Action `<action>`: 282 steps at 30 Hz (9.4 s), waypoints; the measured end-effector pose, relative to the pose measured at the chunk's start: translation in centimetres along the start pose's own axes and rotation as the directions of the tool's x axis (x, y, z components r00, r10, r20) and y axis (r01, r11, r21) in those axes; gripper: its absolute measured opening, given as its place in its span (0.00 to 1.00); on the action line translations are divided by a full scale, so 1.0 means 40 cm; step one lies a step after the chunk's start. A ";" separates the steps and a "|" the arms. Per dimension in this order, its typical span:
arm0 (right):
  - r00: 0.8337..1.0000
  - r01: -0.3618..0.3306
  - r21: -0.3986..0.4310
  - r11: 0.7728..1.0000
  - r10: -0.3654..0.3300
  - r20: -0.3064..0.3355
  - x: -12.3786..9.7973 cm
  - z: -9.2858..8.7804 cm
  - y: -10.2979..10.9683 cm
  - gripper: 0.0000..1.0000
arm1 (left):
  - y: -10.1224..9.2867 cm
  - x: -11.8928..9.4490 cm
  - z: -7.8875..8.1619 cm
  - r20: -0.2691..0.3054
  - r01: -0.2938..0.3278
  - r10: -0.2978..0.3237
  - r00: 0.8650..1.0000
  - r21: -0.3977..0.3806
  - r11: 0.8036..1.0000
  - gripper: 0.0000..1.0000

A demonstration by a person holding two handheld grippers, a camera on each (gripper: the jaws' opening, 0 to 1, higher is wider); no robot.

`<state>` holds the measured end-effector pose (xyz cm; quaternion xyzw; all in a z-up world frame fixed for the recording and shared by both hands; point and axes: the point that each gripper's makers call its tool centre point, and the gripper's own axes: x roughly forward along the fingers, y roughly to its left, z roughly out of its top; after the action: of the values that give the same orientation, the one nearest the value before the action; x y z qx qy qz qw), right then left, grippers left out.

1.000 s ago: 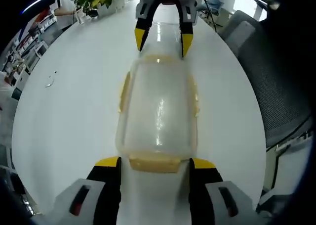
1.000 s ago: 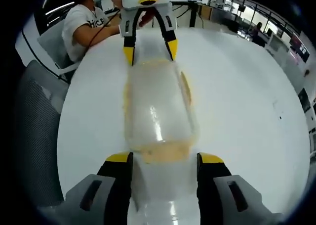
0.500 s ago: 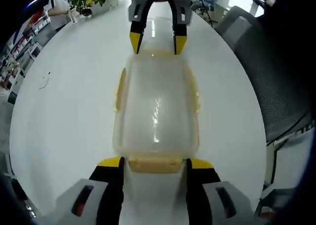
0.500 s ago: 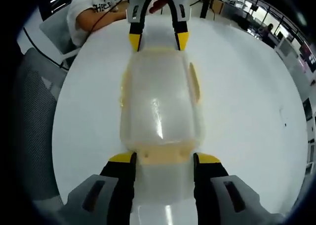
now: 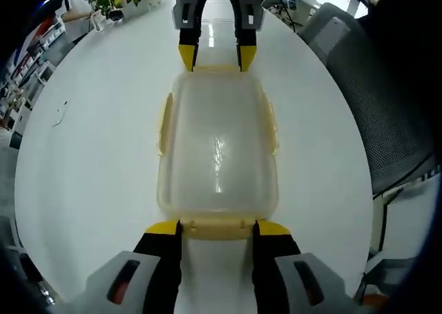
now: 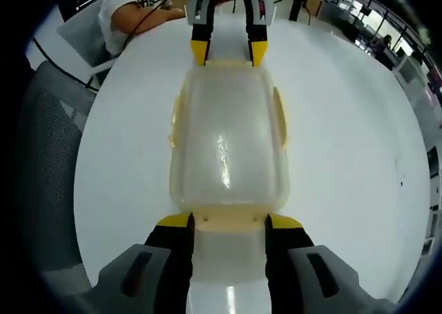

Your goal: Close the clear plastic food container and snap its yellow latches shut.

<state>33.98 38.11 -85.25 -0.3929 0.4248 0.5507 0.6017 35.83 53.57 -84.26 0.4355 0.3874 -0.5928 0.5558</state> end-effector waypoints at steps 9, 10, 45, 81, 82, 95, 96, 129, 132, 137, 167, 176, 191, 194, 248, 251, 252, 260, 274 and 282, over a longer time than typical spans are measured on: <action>0.998 -0.009 -0.020 1.000 0.008 -0.057 0.000 -0.002 -0.003 0.39 | 0.007 0.004 -0.007 -0.034 -0.002 0.001 0.999 -0.017 1.000 0.35; 0.999 -0.009 -0.019 1.000 0.008 -0.054 -0.001 -0.003 -0.002 0.39 | 0.009 0.004 -0.007 -0.040 -0.003 0.002 0.999 -0.020 1.000 0.35; 0.991 -0.067 -0.101 0.993 0.078 0.111 -0.086 0.018 0.011 0.36 | -0.037 -0.082 0.021 -0.145 -0.060 0.042 0.988 -0.117 0.991 0.33; 0.994 -0.030 -0.121 0.992 0.042 0.100 -0.188 -0.017 -0.018 0.36 | -0.012 -0.136 0.114 -0.120 -0.074 0.059 0.991 -0.120 0.990 0.33; 0.994 -0.029 -0.121 0.992 0.042 0.101 -0.191 -0.022 -0.020 0.36 | -0.010 -0.133 0.119 -0.115 -0.074 0.059 0.992 -0.125 0.989 0.33; 0.994 -0.014 -0.119 0.993 0.027 0.109 -0.234 -0.069 -0.026 0.36 | 0.001 -0.130 0.176 -0.083 -0.075 0.066 0.994 -0.107 0.991 0.33; 0.994 -0.014 -0.121 0.993 0.028 0.110 -0.236 -0.073 -0.026 0.36 | -0.001 -0.131 0.185 -0.075 -0.070 0.063 0.995 -0.108 0.992 0.33; 0.997 0.009 -0.100 0.995 0.000 0.080 -0.313 -0.297 -0.014 0.36 | -0.001 -0.040 0.407 0.042 -0.039 0.042 0.998 -0.080 0.996 0.33; 0.997 0.011 -0.097 0.995 -0.004 0.074 -0.319 -0.317 -0.018 0.36 | 0.001 -0.029 0.428 0.057 -0.035 0.040 0.998 -0.081 0.996 0.33; 0.998 0.009 -0.092 0.996 -0.003 0.066 -0.327 -0.342 -0.012 0.36 | 0.000 -0.018 0.453 0.060 -0.016 0.020 0.998 -0.075 0.997 0.33; 0.998 0.006 -0.066 0.998 -0.002 0.070 -0.364 -0.475 -0.011 0.36 | 0.005 0.032 0.579 0.121 0.006 0.001 0.993 -0.059 0.998 0.33; 0.998 0.012 -0.054 0.998 -0.009 0.064 -0.373 -0.509 -0.017 0.37 | 0.016 0.045 0.616 0.143 0.017 -0.009 0.990 -0.053 0.998 0.33; 0.997 -0.003 -0.037 0.999 0.005 0.071 -0.363 -0.530 -0.003 0.37 | 0.007 0.064 0.626 0.151 0.047 -0.038 0.988 -0.055 0.997 0.33; 0.998 -0.003 -0.035 0.999 0.006 0.066 -0.355 -0.539 0.000 0.37 | 0.006 0.068 0.630 0.158 0.040 -0.031 0.987 -0.051 0.998 0.33; 0.984 0.046 0.289 0.956 -0.094 0.154 -0.411 -0.557 -0.022 0.39 | -0.014 0.042 0.612 0.290 0.104 -0.004 0.957 -0.329 0.939 0.38; 0.974 0.052 0.372 0.927 -0.130 0.187 -0.420 -0.547 -0.032 0.40 | -0.024 0.035 0.618 0.335 0.161 -0.002 0.942 -0.448 0.879 0.41; 0.971 0.044 0.405 0.913 -0.135 0.198 -0.423 -0.544 -0.032 0.39 | -0.019 0.033 0.620 0.349 0.153 0.021 0.937 -0.463 0.873 0.40; 0.950 0.000 0.564 0.825 -0.177 0.259 -0.419 -0.533 -0.034 0.37 | -0.007 0.032 0.633 0.420 0.221 0.095 0.902 -0.641 0.735 0.40; 0.930 -0.025 0.698 0.716 -0.240 0.279 -0.399 -0.517 -0.018 0.32 | 0.022 0.042 0.636 0.425 0.251 0.214 0.879 -0.796 0.550 0.31; 0.918 -0.119 0.766 0.632 -0.224 0.327 -0.392 -0.510 -0.005 0.22 | 0.020 0.063 0.636 0.397 0.231 0.238 0.886 -0.825 0.515 0.26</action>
<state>32.05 13.75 -77.20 0.0088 0.4777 0.3640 0.7995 34.43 28.70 -78.45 -0.0496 0.4829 -0.4081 0.7732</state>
